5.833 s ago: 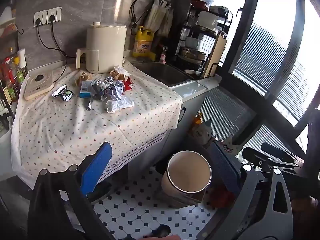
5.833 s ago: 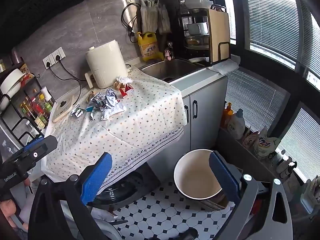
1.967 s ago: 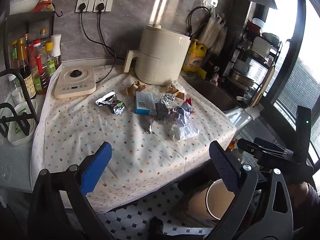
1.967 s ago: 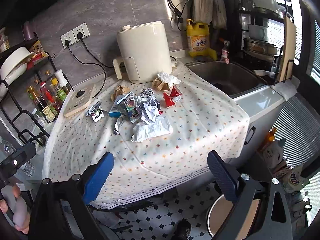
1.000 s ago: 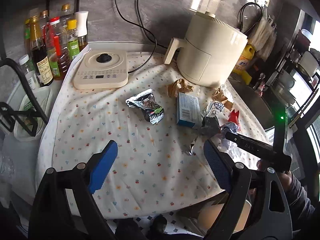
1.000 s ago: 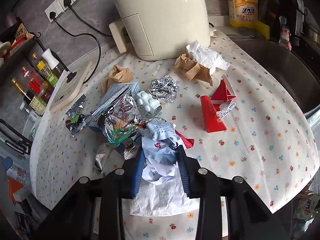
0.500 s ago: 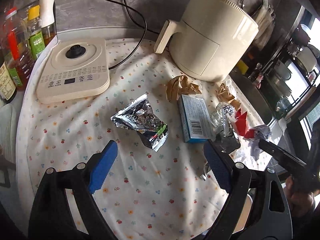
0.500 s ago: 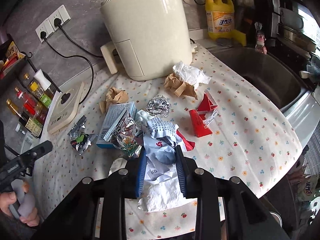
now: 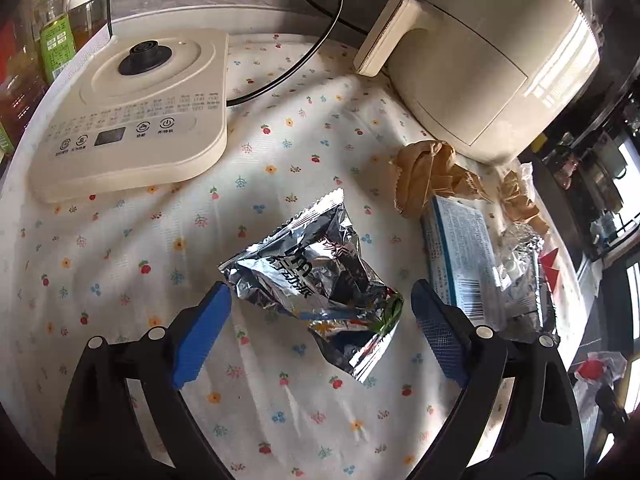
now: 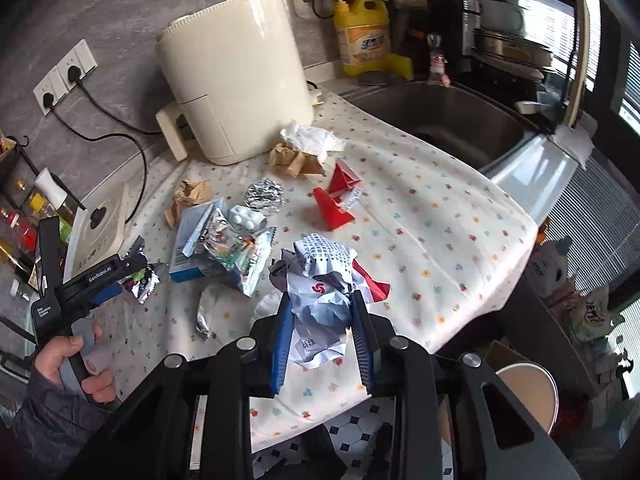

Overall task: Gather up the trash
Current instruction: 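Grasp the silver snack bag with the left tool while the right tool holds the paper, then carry both items over the trash bin and open both tools to drop them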

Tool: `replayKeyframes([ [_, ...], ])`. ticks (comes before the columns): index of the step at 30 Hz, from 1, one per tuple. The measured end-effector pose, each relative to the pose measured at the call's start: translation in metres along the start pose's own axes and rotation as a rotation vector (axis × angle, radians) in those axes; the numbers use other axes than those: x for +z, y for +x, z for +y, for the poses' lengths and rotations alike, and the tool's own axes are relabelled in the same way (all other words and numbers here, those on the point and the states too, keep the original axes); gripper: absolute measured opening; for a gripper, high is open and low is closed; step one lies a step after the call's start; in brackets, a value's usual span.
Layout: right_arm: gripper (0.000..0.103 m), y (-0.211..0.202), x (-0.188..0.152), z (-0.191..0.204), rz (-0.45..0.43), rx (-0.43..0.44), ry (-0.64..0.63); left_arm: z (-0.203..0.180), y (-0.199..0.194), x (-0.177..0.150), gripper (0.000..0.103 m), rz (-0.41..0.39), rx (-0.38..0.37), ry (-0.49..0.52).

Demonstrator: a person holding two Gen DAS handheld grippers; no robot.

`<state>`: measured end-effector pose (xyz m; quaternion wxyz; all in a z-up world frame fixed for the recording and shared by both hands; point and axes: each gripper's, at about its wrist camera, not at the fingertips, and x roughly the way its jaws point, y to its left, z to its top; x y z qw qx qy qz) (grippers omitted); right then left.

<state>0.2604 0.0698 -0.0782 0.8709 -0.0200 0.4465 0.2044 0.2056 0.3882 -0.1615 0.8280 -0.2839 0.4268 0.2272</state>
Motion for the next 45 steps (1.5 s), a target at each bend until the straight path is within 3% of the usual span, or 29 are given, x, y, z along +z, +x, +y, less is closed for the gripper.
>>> replayKeyframes([
  [5, 0.028, -0.007, -0.015, -0.015, 0.016, -0.059, 0.026, -0.011, 0.009, 0.001, 0.088, -0.024, 0.078, 0.011],
  [7, 0.028, -0.01, -0.018, -0.019, 0.012, -0.068, 0.031, -0.012, 0.008, 0.001, 0.07, -0.037, 0.116, -0.003],
  [8, 0.028, -0.012, -0.019, -0.023, 0.009, -0.068, 0.037, -0.013, 0.007, 0.001, 0.05, -0.038, 0.127, -0.007],
  [9, 0.028, -0.014, -0.02, -0.026, 0.004, -0.064, 0.045, -0.013, 0.007, 0.002, 0.04, -0.032, 0.127, -0.012],
  [10, 0.028, -0.015, -0.02, -0.029, 0.001, -0.06, 0.05, -0.011, 0.005, 0.003, 0.038, -0.029, 0.114, -0.025],
  [17, 0.029, -0.025, -0.017, -0.058, -0.036, 0.006, 0.043, -0.006, -0.044, -0.005, 0.036, -0.156, 0.108, -0.146],
  [23, 0.029, -0.039, -0.029, -0.122, -0.038, 0.039, 0.054, -0.057, -0.079, -0.041, 0.036, -0.221, 0.086, -0.112],
  [34, 0.03, -0.041, -0.067, -0.242, 0.033, 0.061, 0.158, -0.192, -0.098, -0.124, 0.036, -0.179, -0.008, 0.089],
  [40, 0.031, -0.031, -0.098, -0.297, 0.129, 0.021, 0.2, -0.249, -0.083, -0.18, 0.037, -0.1, -0.085, 0.15],
  [45, 0.035, -0.017, -0.119, -0.324, 0.214, 0.01, 0.205, -0.291, -0.064, -0.229, 0.038, 0.01, -0.18, 0.232],
])
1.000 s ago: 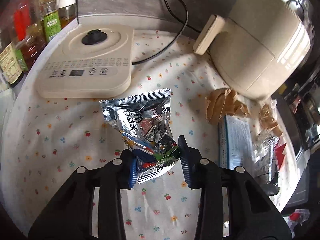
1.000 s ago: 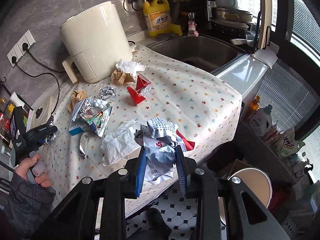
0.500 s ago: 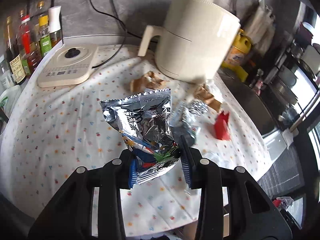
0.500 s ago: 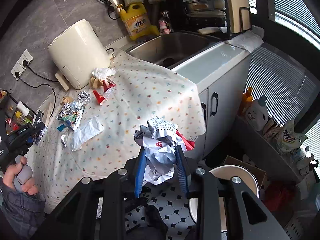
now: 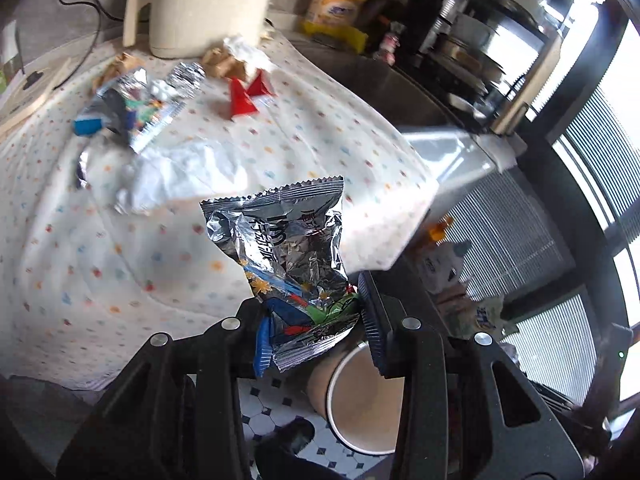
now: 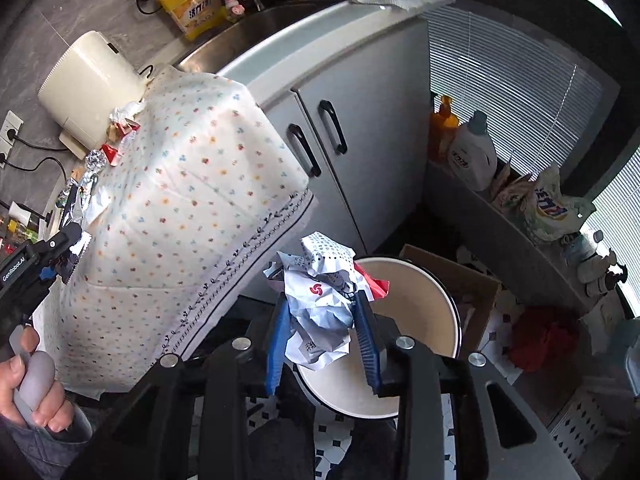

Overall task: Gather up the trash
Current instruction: 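Carry both items over the trash bin and open both tools to drop them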

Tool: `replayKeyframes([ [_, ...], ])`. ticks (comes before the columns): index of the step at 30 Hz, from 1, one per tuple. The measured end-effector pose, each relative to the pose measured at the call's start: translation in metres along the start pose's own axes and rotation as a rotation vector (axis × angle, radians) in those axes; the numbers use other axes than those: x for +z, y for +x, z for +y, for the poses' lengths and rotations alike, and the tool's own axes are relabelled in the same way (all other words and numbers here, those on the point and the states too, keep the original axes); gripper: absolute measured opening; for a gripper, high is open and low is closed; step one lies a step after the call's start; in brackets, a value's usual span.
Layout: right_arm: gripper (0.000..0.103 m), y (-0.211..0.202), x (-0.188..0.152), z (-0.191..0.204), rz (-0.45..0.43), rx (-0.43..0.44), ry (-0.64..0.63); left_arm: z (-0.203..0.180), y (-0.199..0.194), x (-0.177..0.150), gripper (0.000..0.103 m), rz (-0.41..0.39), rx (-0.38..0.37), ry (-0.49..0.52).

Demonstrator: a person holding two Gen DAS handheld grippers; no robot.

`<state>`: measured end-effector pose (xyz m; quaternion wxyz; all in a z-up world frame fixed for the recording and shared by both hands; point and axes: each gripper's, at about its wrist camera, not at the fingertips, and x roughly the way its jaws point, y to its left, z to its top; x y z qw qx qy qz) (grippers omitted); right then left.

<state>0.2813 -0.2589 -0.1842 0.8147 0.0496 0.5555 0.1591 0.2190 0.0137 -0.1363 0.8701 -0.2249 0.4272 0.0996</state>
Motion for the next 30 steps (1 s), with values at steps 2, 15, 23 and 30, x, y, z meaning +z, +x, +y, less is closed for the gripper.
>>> replayKeyframes([
  [2, 0.037, 0.006, -0.003, -0.008, 0.036, -0.008, 0.006, -0.015, 0.009, -0.014, 0.038, 0.033, -0.028, 0.028],
  [15, 0.083, -0.018, -0.01, -0.073, 0.015, -0.103, 0.103, -0.089, 0.069, -0.07, 0.053, 0.296, -0.231, 0.165],
  [23, 0.088, -0.05, -0.011, -0.098, -0.061, -0.091, 0.207, -0.109, 0.061, -0.066, 0.088, 0.288, -0.28, 0.239],
  [30, 0.095, -0.06, 0.005, -0.051, -0.133, 0.002, 0.171, -0.083, 0.03, -0.03, 0.097, 0.202, -0.252, 0.244],
])
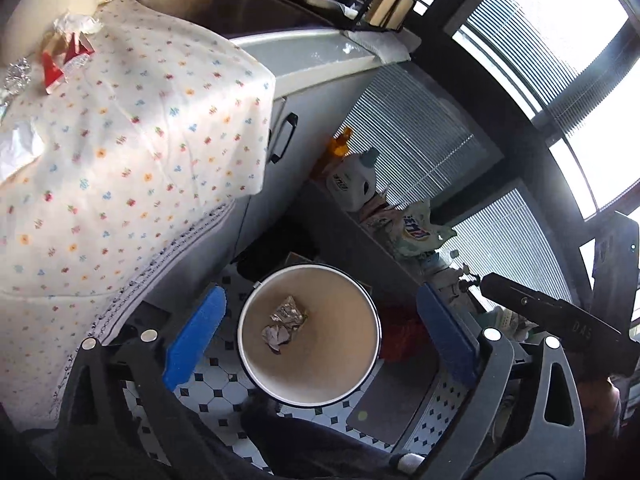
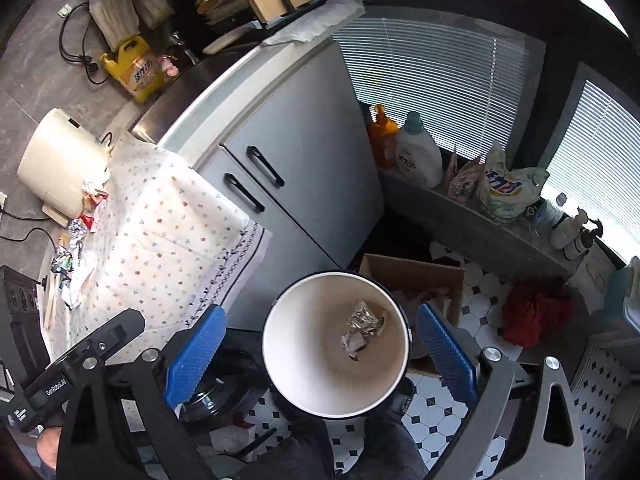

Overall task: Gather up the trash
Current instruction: 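Carry both items over the trash bin and open both tools to drop them, then move both open tools back over the counter trash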

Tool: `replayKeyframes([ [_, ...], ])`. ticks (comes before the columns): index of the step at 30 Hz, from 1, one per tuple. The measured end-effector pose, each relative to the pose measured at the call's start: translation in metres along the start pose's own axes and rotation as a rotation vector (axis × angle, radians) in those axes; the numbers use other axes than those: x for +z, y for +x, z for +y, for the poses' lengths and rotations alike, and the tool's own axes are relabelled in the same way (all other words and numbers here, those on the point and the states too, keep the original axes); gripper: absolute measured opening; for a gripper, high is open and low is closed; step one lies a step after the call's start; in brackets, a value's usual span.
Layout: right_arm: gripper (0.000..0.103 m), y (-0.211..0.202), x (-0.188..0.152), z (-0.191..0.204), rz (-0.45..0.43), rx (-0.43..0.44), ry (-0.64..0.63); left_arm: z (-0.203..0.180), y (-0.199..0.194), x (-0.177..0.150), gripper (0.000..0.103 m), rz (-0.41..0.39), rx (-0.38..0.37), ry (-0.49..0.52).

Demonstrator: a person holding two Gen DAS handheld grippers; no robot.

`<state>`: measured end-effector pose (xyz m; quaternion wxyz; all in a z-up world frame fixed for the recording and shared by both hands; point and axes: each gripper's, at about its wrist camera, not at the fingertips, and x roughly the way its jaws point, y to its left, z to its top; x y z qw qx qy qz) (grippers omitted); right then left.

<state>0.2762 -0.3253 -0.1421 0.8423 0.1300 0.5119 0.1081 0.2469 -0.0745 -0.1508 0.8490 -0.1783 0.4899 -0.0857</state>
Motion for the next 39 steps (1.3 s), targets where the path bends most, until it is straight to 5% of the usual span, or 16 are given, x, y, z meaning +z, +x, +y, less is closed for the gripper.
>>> replayKeyframes([
  [15, 0.095, 0.016, 0.008, 0.167, -0.01, 0.193, -0.256, 0.11, -0.12, 0.013, 0.097, -0.237, 0.15, -0.101],
  [22, 0.086, 0.028, 0.008, 0.226, -0.004, 0.224, -0.313, 0.172, -0.158, 0.027, 0.097, -0.313, 0.213, -0.164],
  [30, 0.075, 0.05, 0.002, 0.276, 0.019, 0.216, -0.332, 0.231, -0.177, 0.043, 0.095, -0.35, 0.233, -0.19],
  [39, 0.075, 0.077, -0.007, 0.324, 0.021, 0.188, -0.313, 0.289, -0.167, 0.077, 0.079, -0.332, 0.192, -0.196],
])
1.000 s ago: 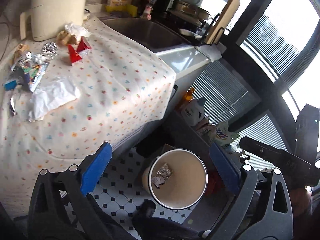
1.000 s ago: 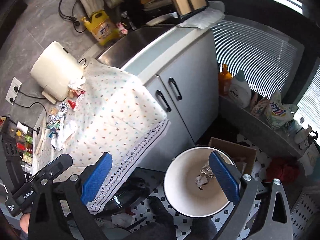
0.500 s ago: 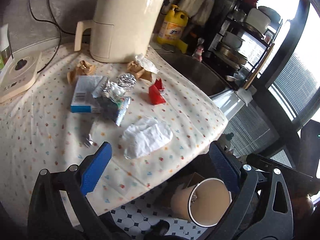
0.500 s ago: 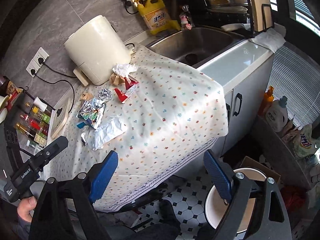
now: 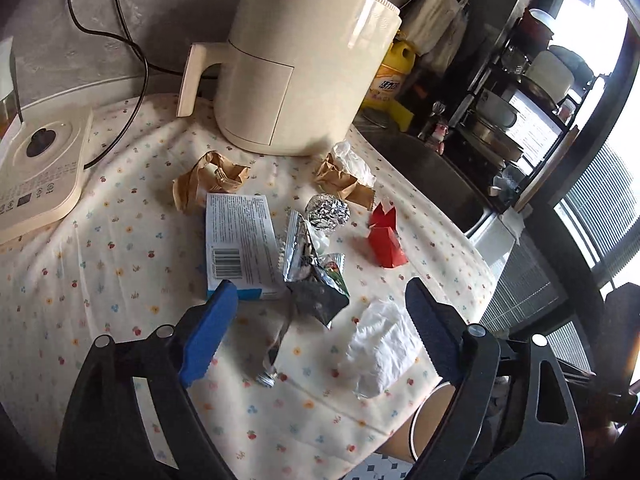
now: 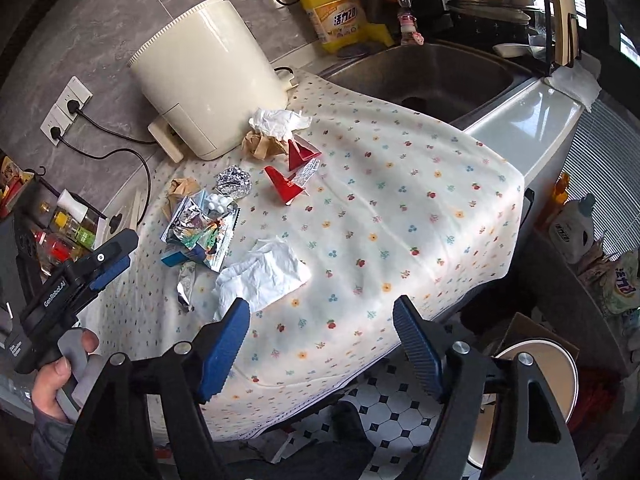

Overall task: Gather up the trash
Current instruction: 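Move both open tools back over the counter trash, then grasp the silver foil wrapper with the left tool while the right tool grasps the white tissue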

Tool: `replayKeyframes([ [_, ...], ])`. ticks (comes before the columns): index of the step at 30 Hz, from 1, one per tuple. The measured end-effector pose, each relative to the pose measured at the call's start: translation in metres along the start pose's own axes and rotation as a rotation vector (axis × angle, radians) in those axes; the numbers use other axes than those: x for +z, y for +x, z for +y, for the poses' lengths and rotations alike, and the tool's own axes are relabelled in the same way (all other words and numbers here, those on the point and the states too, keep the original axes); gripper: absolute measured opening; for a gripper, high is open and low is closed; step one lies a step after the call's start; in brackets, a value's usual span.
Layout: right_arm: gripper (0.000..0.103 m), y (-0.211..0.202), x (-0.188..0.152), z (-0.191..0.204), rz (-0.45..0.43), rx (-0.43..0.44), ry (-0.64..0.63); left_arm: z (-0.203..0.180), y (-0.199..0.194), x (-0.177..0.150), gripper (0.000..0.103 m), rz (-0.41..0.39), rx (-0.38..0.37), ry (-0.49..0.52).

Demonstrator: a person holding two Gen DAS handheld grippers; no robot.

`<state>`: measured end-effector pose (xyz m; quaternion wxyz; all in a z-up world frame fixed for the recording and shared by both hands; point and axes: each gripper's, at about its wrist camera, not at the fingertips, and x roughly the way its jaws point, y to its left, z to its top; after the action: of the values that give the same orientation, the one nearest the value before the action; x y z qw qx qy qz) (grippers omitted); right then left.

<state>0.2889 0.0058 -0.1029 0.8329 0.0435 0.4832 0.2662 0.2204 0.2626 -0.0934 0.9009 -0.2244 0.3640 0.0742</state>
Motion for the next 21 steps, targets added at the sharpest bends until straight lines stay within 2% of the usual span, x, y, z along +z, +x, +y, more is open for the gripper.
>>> replayKeyframes([
  [2, 0.076, 0.009, 0.003, 0.011, 0.003, -0.012, -0.018, 0.009, 0.013, 0.008, 0.073, 0.022, -0.017, -0.009],
  [7, 0.076, 0.03, 0.007, 0.03, 0.025, -0.037, -0.034, 0.021, 0.043, 0.018, 0.048, 0.073, -0.052, -0.015],
  [9, 0.076, 0.04, 0.007, 0.032, 0.036, -0.061, -0.018, 0.024, 0.055, 0.016, 0.028, 0.108, -0.062, -0.019],
  [12, 0.076, 0.055, 0.004, 0.032, 0.078, -0.073, 0.007, 0.027, 0.059, 0.01, 0.01, 0.114, -0.078, -0.01],
  [17, 0.079, 0.074, 0.002, 0.047, 0.122, -0.095, -0.057, 0.039, 0.042, 0.001, 0.007, 0.067, -0.07, -0.055],
  [21, 0.086, 0.088, 0.001, 0.06, 0.145, -0.101, -0.104, 0.053, 0.02, -0.006, 0.007, 0.027, -0.061, -0.091],
])
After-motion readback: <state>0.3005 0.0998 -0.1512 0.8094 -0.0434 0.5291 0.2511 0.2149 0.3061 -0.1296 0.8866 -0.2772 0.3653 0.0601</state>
